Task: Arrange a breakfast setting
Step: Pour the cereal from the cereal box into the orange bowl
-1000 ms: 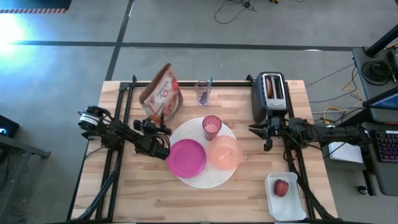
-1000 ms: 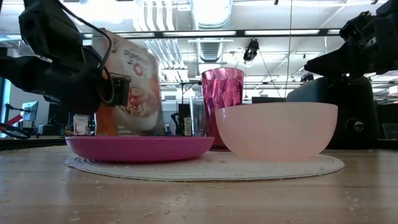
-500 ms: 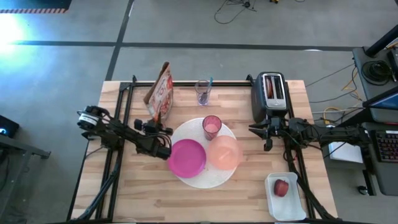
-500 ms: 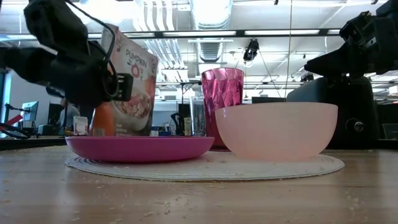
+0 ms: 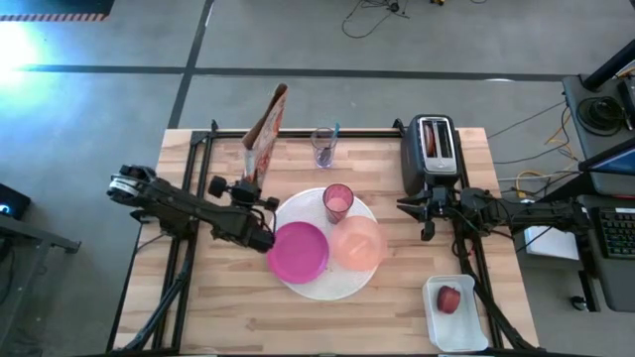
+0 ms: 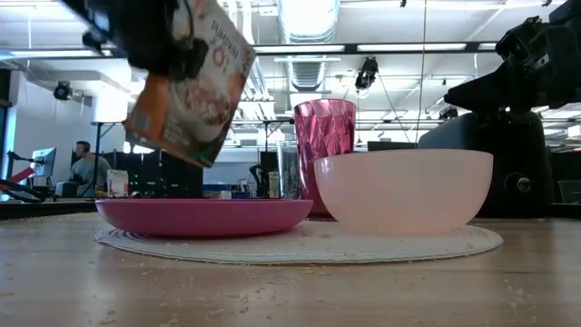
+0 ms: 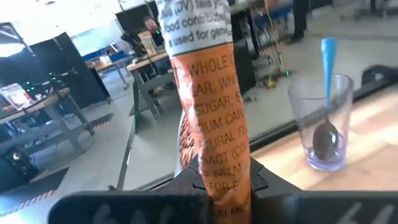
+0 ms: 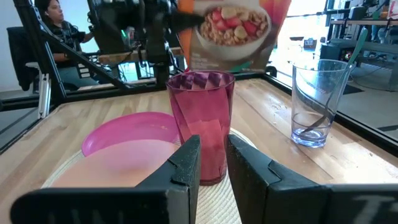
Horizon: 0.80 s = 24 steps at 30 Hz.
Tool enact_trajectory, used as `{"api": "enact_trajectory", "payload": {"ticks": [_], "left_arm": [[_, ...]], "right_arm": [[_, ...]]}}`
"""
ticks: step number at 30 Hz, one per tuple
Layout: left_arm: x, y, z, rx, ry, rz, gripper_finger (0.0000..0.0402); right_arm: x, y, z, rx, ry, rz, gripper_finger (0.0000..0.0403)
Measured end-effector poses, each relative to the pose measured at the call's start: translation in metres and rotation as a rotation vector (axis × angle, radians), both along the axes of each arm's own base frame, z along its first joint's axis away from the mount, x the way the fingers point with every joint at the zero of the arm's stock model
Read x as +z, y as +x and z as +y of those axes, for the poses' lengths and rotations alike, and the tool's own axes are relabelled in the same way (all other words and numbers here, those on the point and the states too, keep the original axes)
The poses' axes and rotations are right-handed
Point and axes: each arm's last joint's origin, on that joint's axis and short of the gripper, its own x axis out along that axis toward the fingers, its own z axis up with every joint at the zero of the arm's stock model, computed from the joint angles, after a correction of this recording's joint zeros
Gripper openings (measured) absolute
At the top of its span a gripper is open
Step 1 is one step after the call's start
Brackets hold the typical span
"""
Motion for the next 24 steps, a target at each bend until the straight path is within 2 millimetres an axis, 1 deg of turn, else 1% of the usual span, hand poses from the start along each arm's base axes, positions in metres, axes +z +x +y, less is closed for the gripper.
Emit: {"api": "enact_trajectory", "payload": {"ticks": [4,9,16,18,24], "left_arm": [[0.037,0.003,-0.013,-0.060,-0.044,0.059,0.0000],[0.077,0.003,-0.031,-0.166,-0.067,0.119,0.0000],[0.125,-0.002,-0.052,-0.307,-0.142,0.138,0.0000],[0.138,-0.003,-0.056,-0.352,-0.199,0.154,0.0000],[0.170,-0.002,-0.067,-0.503,-0.468,0.173,0.0000]], "right_arm": [[0.000,0.000,0.000,0.000,0.000,0.000,0.0068],[0.000,0.000,0.000,0.000,0.000,0.000,0.0068],[0.000,0.000,0.000,0.000,0.000,0.000,0.0068],[0.000,0.000,0.000,0.000,0.000,0.000,0.0068],[0.000,0.000,0.000,0.000,0.000,0.000,0.0068]]}}
